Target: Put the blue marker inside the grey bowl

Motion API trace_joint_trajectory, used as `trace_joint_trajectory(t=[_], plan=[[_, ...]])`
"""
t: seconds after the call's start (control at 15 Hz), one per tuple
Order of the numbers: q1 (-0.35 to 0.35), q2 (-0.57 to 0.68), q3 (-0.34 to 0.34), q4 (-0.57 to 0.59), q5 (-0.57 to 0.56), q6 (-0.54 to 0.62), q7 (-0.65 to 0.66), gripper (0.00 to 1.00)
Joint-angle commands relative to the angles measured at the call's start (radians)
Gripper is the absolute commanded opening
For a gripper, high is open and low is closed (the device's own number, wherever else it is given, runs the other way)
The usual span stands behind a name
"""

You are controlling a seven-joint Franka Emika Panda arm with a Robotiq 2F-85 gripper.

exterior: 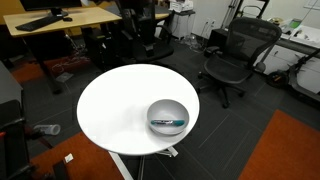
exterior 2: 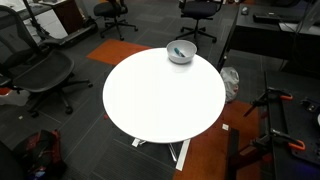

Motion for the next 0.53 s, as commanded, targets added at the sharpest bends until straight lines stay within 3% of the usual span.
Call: trace_joint_trajectory(t=[0.0, 0.27, 0.33, 0.47], plan=[[0.003, -0.144, 0.029, -0.091, -0.055, -0.136, -0.002, 1.00], [0.003, -0.218, 0.065, -0.132, -0.083, -0.228, -0.006, 1.00], [-0.006, -0.163, 0.060, -0.085, -0.058, -0.199, -0.003, 1.00], [-0.004, -0.187, 0.070, -0.106, -0.063, -0.210, -0.003, 1.00]])
